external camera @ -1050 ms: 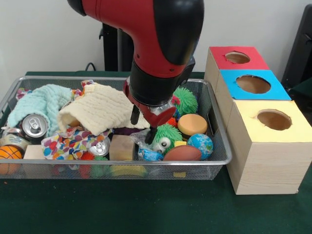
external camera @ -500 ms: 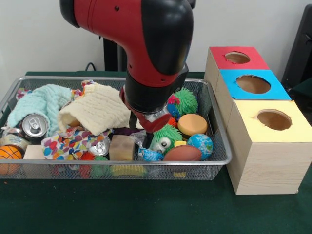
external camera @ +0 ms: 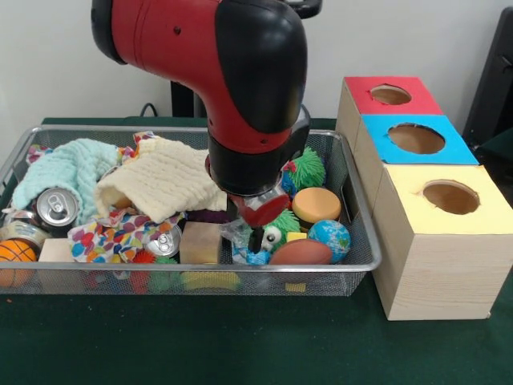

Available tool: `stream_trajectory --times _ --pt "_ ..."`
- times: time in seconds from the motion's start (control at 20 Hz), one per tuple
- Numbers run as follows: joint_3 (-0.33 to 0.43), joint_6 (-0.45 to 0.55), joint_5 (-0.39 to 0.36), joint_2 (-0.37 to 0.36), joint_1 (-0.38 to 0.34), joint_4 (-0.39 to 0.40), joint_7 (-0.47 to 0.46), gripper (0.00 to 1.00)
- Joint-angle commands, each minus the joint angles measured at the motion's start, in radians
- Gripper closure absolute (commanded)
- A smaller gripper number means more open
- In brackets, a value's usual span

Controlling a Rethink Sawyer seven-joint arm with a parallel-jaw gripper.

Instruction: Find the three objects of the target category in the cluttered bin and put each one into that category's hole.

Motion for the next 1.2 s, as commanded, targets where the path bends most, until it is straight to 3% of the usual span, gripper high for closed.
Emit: stream_trajectory --times 0.05,0.3,0.5,0.55,0.85,1.2 --pt "0.181 0.166 0.054 0.008 -0.034 0.095 0.128 0.0" --pt "0.212 0.309 0.017 0.02 -0.056 0.061 0.061 0.0" --pt "0.163 0.253 -0.053 0.053 -0.042 -0.003 0.033 0.0" --pt "0.143 0.205 -0.066 0.054 -0.031 -0.004 0.04 1.0" --pt "0.033 0.039 -0.148 0.055 0.052 -0.029 0.122 1.0" --pt "0.034 0.019 -0.145 0.009 0.073 0.01 0.143 1.0"
